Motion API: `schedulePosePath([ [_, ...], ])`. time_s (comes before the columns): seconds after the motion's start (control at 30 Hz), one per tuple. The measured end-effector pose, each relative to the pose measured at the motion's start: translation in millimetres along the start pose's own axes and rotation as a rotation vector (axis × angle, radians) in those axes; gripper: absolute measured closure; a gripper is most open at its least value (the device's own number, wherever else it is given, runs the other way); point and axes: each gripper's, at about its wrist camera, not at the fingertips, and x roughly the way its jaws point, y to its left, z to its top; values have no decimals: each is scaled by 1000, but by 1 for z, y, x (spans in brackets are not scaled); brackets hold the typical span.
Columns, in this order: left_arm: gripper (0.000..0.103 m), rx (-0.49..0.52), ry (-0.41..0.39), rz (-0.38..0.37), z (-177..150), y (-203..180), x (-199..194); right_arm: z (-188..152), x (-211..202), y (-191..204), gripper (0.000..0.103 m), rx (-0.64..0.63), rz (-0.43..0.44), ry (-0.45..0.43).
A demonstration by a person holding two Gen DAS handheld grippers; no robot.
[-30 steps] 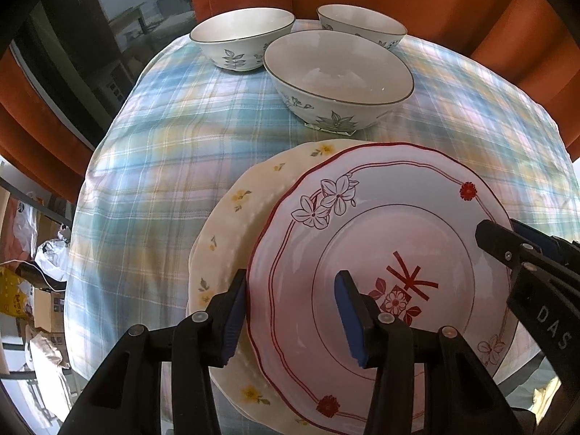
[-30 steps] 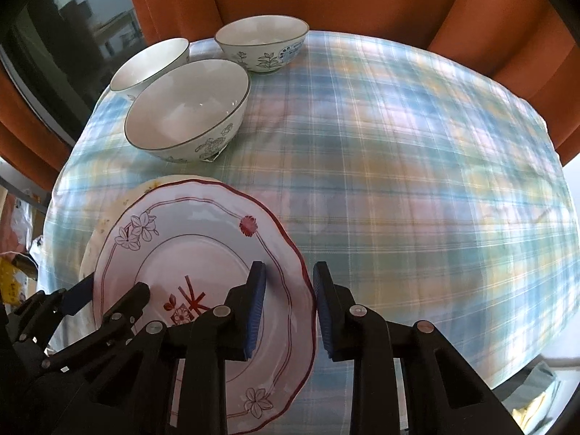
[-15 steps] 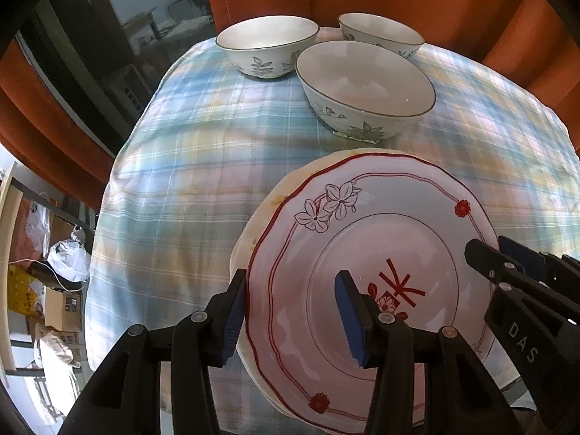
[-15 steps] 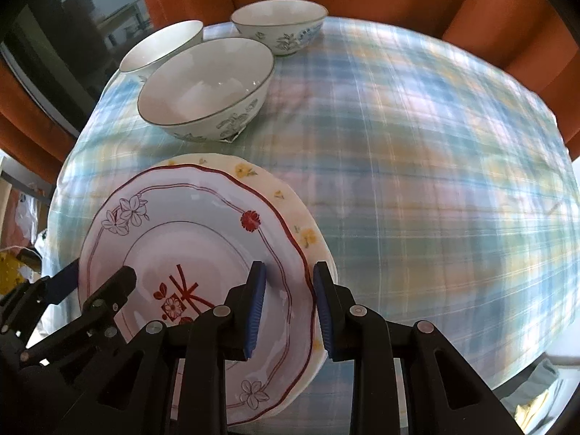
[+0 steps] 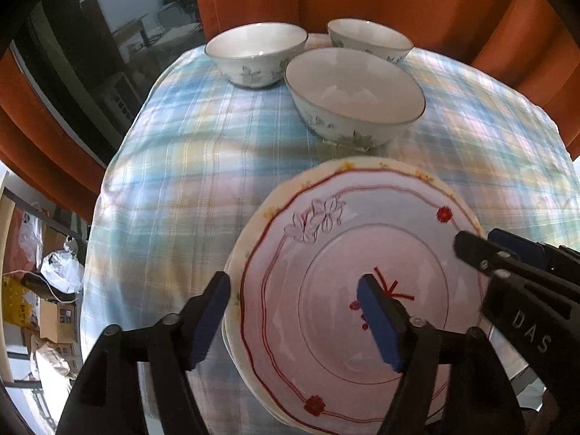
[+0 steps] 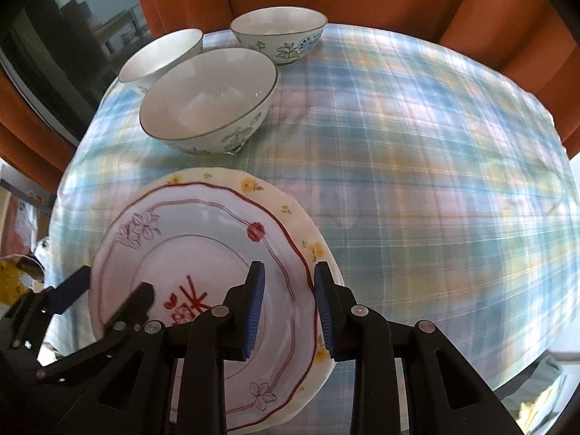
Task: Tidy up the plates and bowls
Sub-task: 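Lower the red-rimmed plate onto the yellow-flowered plates and open the right gripper, then grasp the rim of the plain white green-rimmed plate with both grippers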
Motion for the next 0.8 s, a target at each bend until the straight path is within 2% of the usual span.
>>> schedulePosePath([
  [0.07, 22, 16, -14, -21, 6, -1, -4, 3, -2, 1, 48, 4, 12, 1],
  [0.13, 21, 19, -29, -23, 14, -1, -7, 8, -7, 4, 40, 0, 10, -19],
  [0.53, 21, -29, -162, -2, 88, -2, -10, 76, -25, 10, 40, -9, 14, -160],
  [0.67, 23, -42, -167, 27, 110, -6, 5, 102, -17, 7, 40, -5, 14, -185],
  [0.8, 32, -70, -135, 50, 126, -8, 27, 124, 4, 2, 40, -5, 35, -169],
])
